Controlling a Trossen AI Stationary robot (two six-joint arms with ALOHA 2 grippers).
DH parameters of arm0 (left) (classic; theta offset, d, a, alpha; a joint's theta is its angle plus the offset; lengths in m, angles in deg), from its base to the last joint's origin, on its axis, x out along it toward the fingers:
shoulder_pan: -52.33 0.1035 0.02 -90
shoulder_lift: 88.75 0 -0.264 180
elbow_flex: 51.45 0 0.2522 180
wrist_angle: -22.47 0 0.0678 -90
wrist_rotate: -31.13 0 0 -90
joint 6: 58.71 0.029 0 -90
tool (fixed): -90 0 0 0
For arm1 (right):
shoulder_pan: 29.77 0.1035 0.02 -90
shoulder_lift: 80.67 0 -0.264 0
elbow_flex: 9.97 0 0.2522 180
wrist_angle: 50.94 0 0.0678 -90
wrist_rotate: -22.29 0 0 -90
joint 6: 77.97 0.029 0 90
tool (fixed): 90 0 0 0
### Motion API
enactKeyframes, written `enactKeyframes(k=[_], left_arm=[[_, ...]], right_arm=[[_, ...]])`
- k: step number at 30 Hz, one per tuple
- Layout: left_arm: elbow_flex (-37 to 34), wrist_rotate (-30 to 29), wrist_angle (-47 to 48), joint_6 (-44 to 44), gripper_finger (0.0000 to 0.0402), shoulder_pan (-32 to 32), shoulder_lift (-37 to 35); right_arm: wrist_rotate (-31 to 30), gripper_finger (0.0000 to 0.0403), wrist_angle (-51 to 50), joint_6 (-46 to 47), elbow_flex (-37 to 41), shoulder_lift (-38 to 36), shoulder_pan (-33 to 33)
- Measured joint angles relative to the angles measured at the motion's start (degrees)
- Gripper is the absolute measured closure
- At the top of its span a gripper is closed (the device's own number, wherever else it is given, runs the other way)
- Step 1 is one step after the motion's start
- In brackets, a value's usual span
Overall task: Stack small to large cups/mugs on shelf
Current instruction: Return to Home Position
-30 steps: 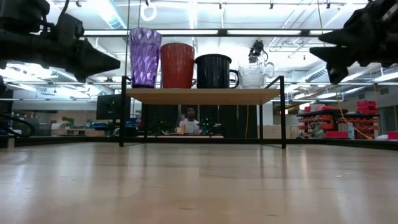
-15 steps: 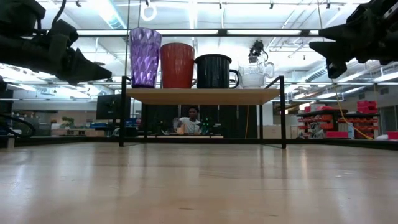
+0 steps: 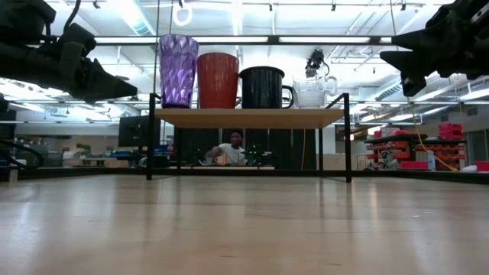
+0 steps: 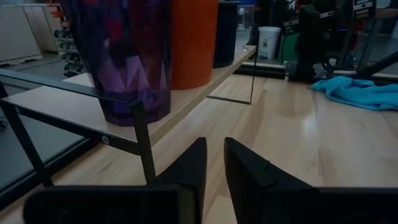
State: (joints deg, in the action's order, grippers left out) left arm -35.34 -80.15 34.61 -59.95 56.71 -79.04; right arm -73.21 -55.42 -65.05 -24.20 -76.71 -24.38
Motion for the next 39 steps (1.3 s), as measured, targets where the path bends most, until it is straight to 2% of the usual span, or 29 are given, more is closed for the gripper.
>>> enactKeyframes(k=[39], left_arm=[[0.0, 0.0, -0.1, -0.1, 0.0337, 0.0, 0.0]], right_arm=[[0.0, 0.0243, 0.0, 0.0, 0.0, 0.0, 0.0]])
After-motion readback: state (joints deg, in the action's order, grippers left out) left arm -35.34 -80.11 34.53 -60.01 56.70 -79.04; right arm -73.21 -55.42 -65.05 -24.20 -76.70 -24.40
